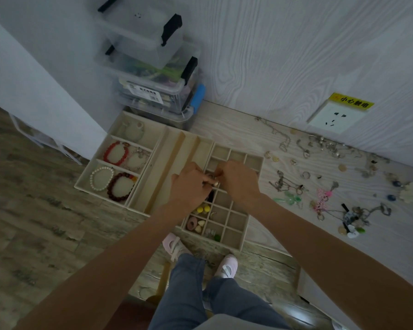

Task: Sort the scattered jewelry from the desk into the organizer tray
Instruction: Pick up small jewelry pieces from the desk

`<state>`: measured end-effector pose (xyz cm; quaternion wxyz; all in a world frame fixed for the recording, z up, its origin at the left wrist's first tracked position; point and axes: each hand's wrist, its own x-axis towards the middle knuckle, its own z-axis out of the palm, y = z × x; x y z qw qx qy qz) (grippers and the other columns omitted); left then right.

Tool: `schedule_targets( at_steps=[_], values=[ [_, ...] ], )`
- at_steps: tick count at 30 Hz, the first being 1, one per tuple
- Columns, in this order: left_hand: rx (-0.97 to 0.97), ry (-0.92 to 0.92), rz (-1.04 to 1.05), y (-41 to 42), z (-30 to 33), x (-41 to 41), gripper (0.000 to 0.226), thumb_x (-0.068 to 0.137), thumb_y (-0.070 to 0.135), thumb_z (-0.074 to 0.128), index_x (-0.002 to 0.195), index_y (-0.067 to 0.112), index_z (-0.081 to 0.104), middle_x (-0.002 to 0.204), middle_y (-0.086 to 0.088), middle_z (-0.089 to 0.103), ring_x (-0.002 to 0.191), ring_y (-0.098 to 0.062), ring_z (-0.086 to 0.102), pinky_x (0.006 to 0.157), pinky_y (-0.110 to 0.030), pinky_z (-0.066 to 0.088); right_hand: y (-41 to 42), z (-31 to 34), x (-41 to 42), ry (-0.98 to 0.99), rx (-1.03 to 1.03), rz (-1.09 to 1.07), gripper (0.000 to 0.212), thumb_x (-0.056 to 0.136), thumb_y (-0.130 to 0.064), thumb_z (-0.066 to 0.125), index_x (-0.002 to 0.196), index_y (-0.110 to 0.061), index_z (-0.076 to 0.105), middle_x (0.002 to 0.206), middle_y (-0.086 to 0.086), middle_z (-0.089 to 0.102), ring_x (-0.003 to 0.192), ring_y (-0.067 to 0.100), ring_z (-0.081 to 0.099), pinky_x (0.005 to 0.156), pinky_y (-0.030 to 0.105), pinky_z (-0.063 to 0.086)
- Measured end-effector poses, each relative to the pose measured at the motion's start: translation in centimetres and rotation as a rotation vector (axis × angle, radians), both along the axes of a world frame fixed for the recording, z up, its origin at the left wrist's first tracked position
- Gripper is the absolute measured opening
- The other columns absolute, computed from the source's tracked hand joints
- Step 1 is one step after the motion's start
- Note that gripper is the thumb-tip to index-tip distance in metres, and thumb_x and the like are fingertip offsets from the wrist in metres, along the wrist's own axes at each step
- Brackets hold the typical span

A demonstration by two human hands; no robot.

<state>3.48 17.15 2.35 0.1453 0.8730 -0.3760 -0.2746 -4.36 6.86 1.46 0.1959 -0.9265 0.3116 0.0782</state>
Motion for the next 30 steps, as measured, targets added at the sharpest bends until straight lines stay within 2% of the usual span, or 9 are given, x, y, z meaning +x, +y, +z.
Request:
schedule_targets(
  at_steps=[4,10,15,20,26,30],
  values=[
    [0.017,-0.038,-0.011,-0.2,0.0,-0.3,0.022,0.090,0.029,0.055,0.106,0.033,0.069,0.112,0.001,0.045,0.105,-0.015,0.049,0.086,-0.032,0.028,0.0,0.1,0.0,-0.013,-0.025,0.031,0.018,0.089,-0.011,0.054,0.099,-0.016,0.068,0.101,0.006,0.060,0.090,0.027,0.062,0.063,0.030,0.042],
    [0.002,-0.102,0.071,-1.1,-0.1,-0.7,0.016,0.088,0.035,0.059,0.098,0.032,0.071,0.110,0.003,0.048,0.098,-0.015,0.052,0.078,-0.029,0.023,-0.4,0.5,-0.1,-0.010,0.055,0.013,0.021,0.090,-0.020,0.054,0.104,-0.019,0.069,0.103,0.006,0.061,0.095,0.027,0.060,0.070,0.032,0.046],
    [0.004,-0.095,0.126,-1.5,-0.2,-0.7,0.014,0.086,0.036,0.063,0.095,0.030,0.072,0.111,0.000,0.051,0.103,-0.019,0.051,0.083,-0.033,0.028,-0.5,0.6,-0.1,-0.006,0.078,0.002,0.022,0.091,-0.018,0.053,0.104,-0.023,0.070,0.107,0.005,0.061,0.097,0.026,0.060,0.070,0.032,0.047],
    [-0.043,-0.092,0.110,-0.7,-0.1,0.0,0.018,0.091,0.032,0.056,0.102,0.032,0.069,0.111,0.001,0.049,0.104,-0.019,0.051,0.088,-0.034,0.031,-0.3,0.6,0.1,0.001,0.080,-0.011,0.021,0.088,-0.016,0.053,0.099,-0.017,0.071,0.103,0.007,0.062,0.095,0.027,0.062,0.067,0.030,0.046],
    [0.083,-0.336,-0.143,0.2,0.4,0.7,0.031,0.094,0.028,0.044,0.117,0.032,0.064,0.117,0.000,0.046,0.110,-0.019,0.043,0.090,-0.033,0.031,-0.2,0.6,0.0,-0.007,0.081,-0.028,0.020,0.089,-0.016,0.053,0.098,-0.018,0.071,0.104,0.005,0.063,0.095,0.025,0.062,0.068,0.030,0.047],
    [0.140,-0.513,-0.338,0.4,0.6,0.5,0.031,0.087,0.028,0.047,0.113,0.025,0.064,0.114,0.000,0.045,0.106,-0.020,0.042,0.087,-0.035,0.031,-0.2,0.5,-0.1,-0.003,0.068,0.000,0.022,0.091,-0.017,0.050,0.104,-0.018,0.068,0.108,0.007,0.061,0.100,0.026,0.060,0.066,0.028,0.039]
  ],
)
